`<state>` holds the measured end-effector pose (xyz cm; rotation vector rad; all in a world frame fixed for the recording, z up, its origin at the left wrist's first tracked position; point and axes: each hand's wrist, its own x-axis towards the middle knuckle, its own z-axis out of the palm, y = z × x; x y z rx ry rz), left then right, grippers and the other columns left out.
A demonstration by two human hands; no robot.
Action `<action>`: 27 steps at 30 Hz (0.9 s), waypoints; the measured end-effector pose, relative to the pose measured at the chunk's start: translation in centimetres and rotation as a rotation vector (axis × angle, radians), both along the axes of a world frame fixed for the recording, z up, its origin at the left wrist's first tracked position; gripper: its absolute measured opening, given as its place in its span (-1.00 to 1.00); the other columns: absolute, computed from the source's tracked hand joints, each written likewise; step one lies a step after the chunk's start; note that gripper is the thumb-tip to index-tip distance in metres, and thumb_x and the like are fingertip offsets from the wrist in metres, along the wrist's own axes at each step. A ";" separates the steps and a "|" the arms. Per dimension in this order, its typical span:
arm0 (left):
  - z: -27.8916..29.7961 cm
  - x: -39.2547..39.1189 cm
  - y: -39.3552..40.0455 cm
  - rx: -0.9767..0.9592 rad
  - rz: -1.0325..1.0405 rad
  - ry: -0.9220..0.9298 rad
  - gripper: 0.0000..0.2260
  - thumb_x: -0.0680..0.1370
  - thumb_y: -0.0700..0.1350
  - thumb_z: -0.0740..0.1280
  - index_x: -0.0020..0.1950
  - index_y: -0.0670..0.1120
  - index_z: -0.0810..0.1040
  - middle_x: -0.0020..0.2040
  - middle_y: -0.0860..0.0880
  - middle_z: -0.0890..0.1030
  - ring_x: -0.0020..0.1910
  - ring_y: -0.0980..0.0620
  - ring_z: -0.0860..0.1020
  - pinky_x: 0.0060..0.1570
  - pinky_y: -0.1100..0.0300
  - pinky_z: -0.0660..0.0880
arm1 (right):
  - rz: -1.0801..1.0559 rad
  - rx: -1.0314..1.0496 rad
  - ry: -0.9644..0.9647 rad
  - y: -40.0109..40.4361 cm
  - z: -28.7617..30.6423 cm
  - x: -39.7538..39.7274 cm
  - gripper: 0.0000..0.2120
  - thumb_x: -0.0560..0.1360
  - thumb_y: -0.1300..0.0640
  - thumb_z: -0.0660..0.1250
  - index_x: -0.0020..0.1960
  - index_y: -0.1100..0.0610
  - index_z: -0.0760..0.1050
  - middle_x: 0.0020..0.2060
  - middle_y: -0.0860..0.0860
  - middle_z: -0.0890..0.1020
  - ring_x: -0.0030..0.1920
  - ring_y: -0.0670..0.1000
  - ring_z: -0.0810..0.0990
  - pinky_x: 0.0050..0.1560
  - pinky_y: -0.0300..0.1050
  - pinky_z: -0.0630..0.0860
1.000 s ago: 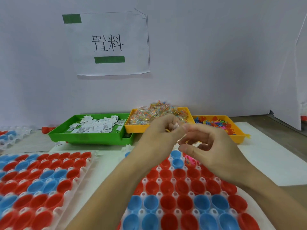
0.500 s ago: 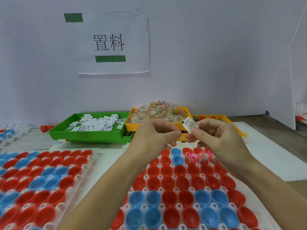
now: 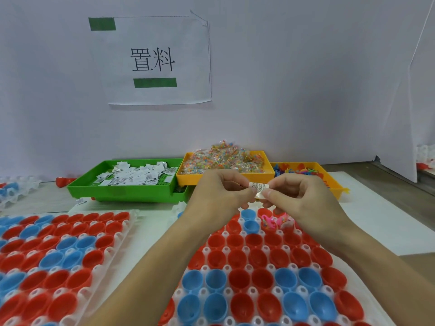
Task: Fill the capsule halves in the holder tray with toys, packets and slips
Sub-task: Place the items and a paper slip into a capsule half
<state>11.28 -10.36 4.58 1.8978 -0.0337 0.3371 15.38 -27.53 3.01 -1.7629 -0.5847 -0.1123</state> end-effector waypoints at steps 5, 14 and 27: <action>-0.6 0.2 -0.4 0.014 -0.012 0.014 -0.88 0.50 -0.15 0.48 -0.22 -0.05 0.61 -0.30 -0.02 0.70 -0.37 0.15 0.59 -0.37 0.29 0.49 | -0.054 0.011 -0.016 0.1 -0.4 0.3 -0.96 0.51 0.22 0.45 -0.09 0.11 0.65 -0.30 -0.05 0.71 -0.25 -0.10 0.70 -0.27 -0.36 0.55; -2.3 0.4 0.0 0.788 -0.120 0.067 -0.74 0.54 -0.03 0.42 0.23 0.05 0.61 0.20 0.10 0.61 0.10 0.12 0.51 0.00 0.38 0.34 | -0.245 -0.383 -0.342 -1.1 -1.1 1.4 -0.87 0.49 0.24 0.43 -0.09 0.03 0.69 -0.34 -0.17 0.63 -0.21 -0.25 0.57 -0.21 -0.45 0.46; -2.4 0.4 0.1 0.883 -0.206 0.073 -0.69 0.56 -0.05 0.36 0.32 0.07 0.54 0.28 0.00 0.56 0.29 -0.01 0.43 0.22 0.12 0.38 | -0.108 -0.601 -0.360 -0.8 -1.7 1.3 -0.84 0.52 0.17 0.40 0.04 -0.01 0.70 -0.35 -0.25 0.55 -0.19 -0.38 0.52 -0.27 -0.44 0.43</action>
